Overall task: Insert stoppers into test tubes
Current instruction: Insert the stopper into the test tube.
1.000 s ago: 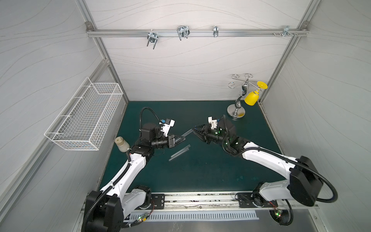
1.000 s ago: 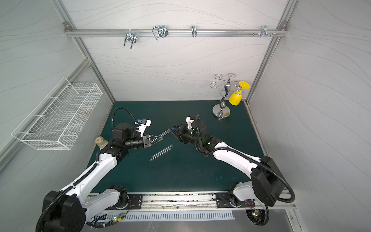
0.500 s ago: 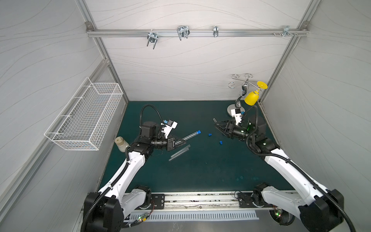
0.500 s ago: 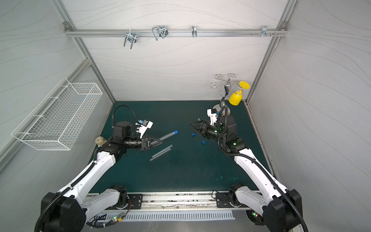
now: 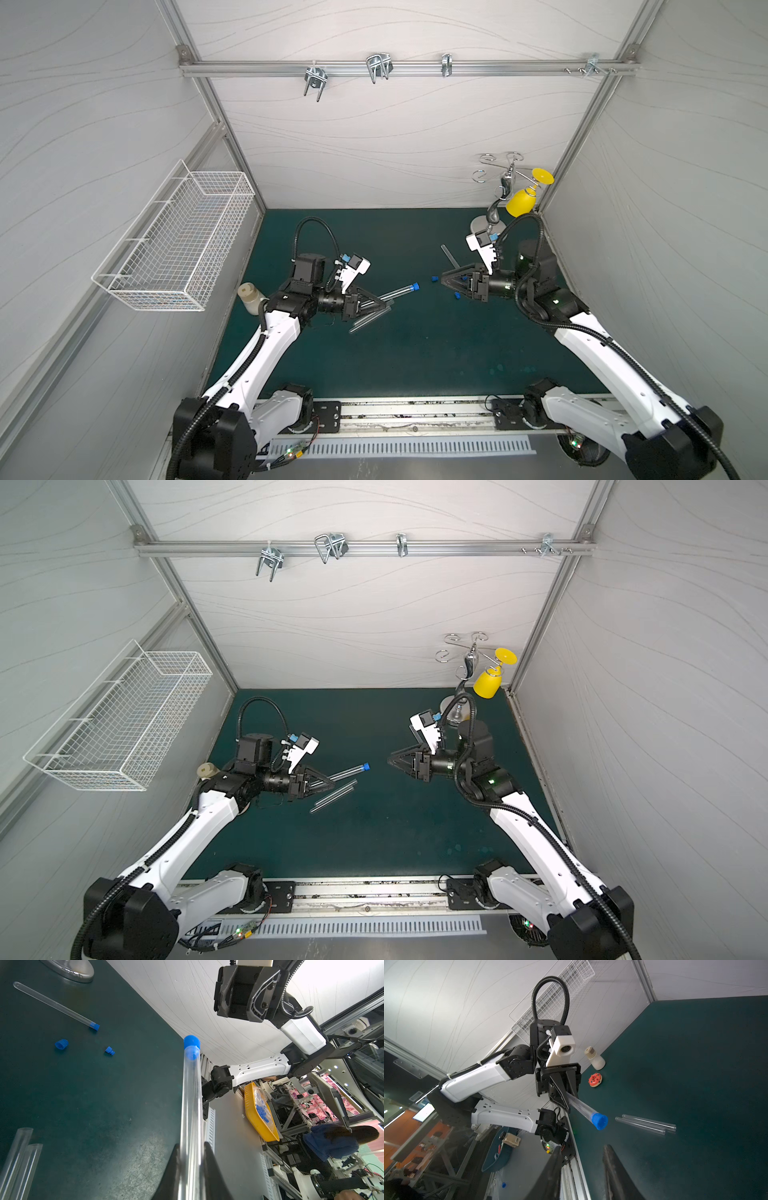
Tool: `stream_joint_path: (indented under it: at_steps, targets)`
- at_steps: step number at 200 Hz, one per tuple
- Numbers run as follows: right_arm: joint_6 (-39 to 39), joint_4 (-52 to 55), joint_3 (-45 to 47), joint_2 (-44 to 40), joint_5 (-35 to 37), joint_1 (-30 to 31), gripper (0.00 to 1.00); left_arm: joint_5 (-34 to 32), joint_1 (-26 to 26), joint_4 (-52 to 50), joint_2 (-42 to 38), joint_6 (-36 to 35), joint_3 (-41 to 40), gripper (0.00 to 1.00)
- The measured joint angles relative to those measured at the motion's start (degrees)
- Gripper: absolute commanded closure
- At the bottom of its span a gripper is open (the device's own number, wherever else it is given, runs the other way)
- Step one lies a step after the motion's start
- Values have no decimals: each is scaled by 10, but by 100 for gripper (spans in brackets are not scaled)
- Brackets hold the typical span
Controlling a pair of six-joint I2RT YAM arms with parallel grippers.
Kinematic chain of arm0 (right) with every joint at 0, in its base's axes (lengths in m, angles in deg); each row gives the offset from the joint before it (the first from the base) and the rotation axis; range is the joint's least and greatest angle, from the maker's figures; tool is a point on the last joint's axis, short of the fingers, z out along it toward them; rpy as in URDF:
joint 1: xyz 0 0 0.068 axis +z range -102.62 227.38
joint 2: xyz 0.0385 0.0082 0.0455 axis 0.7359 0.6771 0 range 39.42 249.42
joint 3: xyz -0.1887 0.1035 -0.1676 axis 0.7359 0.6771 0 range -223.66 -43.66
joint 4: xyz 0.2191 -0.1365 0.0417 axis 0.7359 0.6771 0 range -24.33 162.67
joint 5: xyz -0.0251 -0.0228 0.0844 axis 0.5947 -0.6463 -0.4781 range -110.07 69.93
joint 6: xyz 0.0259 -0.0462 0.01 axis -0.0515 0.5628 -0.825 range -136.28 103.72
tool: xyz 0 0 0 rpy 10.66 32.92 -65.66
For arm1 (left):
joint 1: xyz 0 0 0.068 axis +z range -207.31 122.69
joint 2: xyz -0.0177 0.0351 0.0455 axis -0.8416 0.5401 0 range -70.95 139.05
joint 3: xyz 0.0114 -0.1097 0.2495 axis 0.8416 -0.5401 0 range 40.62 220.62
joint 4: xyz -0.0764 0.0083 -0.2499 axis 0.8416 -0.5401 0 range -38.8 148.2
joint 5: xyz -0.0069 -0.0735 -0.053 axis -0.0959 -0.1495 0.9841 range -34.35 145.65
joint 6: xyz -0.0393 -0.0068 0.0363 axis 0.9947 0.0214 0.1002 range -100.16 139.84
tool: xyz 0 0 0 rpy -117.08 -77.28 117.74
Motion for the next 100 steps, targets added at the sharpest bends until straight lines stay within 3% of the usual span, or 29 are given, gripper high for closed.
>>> stream_joint_path:
  at_steps: [100]
  targets:
    - [187,45,0,36,0,79,70,16,0,-2,0,-6,0,100]
